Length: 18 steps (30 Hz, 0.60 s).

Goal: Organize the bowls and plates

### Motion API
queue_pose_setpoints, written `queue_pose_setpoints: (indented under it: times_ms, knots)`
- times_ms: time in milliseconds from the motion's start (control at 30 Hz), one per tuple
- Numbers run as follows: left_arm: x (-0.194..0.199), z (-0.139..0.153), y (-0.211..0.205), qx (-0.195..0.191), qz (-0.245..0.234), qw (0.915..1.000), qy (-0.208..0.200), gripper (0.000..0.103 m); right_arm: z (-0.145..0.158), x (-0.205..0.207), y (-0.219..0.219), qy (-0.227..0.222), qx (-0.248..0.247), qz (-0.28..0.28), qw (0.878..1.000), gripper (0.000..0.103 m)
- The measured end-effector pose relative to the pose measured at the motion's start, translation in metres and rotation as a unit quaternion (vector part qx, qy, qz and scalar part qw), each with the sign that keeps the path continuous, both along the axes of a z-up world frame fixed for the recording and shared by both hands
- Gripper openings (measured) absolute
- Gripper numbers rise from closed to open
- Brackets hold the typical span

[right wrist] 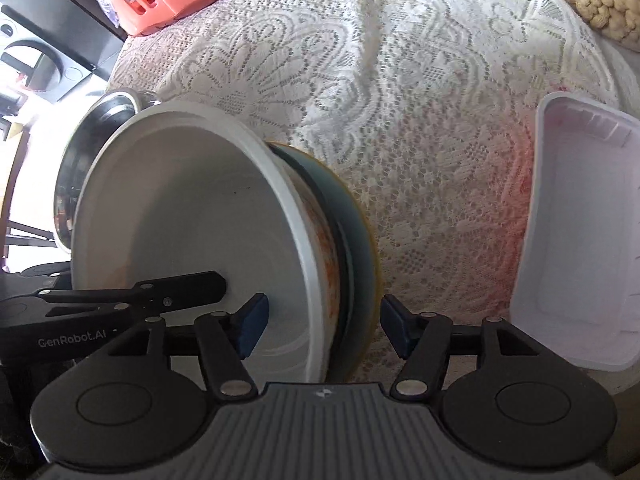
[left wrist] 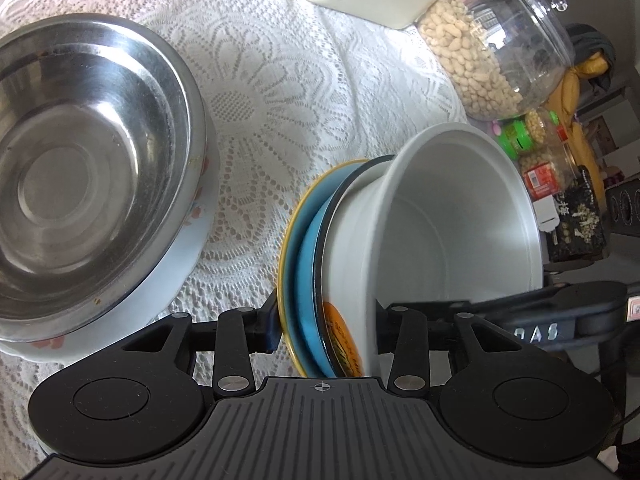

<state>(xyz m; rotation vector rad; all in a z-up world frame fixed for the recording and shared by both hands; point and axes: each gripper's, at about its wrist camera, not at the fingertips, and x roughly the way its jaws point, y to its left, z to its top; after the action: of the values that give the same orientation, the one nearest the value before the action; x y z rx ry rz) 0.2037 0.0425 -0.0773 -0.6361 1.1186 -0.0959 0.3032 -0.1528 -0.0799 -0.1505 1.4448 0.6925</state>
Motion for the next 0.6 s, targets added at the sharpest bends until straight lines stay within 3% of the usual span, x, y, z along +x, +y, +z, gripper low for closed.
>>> queue_pose_setpoints:
  times_ms: [33,100,267,600]
  knots:
    - [-0.001,0.001,-0.001,0.008,-0.003,1.0,0.001,0.041,-0.001,-0.004,0.004,-0.001,0.001,0.012,1.0,0.066]
    - [-0.003,0.003,0.001,0.006,-0.008,0.9999,0.002,0.042,0.001,-0.01,0.009,-0.02,-0.006,0.015,1.0,0.067]
    - [-0.009,0.006,0.0,0.018,-0.015,0.9996,0.017,0.044,0.005,-0.005,0.002,0.011,0.017,-0.018,1.0,0.066]
    - [-0.004,0.009,-0.007,0.035,-0.02,0.9992,0.002,0.052,-0.003,-0.007,0.0,0.017,0.023,-0.014,0.999,0.063]
